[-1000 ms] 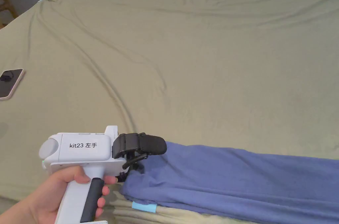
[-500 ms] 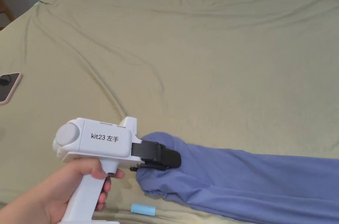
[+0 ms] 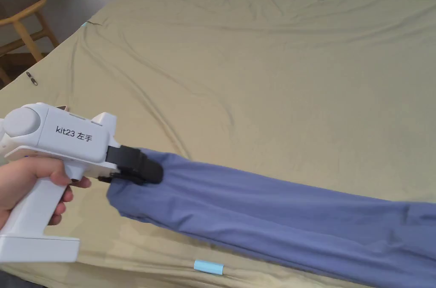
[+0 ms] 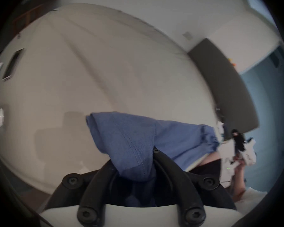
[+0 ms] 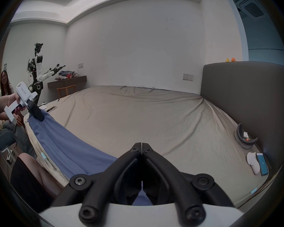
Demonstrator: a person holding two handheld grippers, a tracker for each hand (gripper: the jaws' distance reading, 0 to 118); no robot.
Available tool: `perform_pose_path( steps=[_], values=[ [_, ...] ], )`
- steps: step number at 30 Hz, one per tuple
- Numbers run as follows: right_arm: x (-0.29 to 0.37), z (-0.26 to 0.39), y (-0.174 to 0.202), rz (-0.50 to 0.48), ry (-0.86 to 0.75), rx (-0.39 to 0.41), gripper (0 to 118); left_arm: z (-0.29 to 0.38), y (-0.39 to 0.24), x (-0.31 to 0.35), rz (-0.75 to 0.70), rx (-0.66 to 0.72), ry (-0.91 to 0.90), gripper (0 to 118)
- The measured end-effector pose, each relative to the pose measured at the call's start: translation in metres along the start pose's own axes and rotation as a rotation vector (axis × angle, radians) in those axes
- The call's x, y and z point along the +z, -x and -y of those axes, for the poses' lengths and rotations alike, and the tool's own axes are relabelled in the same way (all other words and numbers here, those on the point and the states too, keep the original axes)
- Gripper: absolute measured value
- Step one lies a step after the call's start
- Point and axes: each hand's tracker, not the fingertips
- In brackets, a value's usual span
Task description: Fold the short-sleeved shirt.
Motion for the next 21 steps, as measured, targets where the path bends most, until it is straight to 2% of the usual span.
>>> perform_pose_path(
  steps=[2,5,7,10,14,21],
  values=[
    [-0.001,0.003,-0.005,-0.004,0.000,-0.003,0,0.001,0.014,-0.003,-0.132,0.037,0.033,11],
    [-0.002,0.003,-0.007,-0.004,0.002,-0.006,0,0.003,0.009,-0.011,-0.159,0.038,0.079,11],
    [-0.002,0.003,-0.008,-0.006,-0.001,-0.014,0,0.005,-0.020,-0.014,-0.198,-0.027,0.076,11],
    [-0.001,0.003,-0.008,-0.010,-0.001,-0.023,0,0.002,-0.072,-0.016,-0.172,-0.114,0.083,11],
    [-0.001,0.002,-0.006,-0.024,-0.001,-0.032,0,0.001,-0.151,-0.031,-0.203,-0.319,0.118,11],
    [0.007,0.004,-0.006,-0.044,-0.021,-0.020,0,0.024,-0.228,-0.125,-0.189,-0.400,0.269,11]
  ],
)
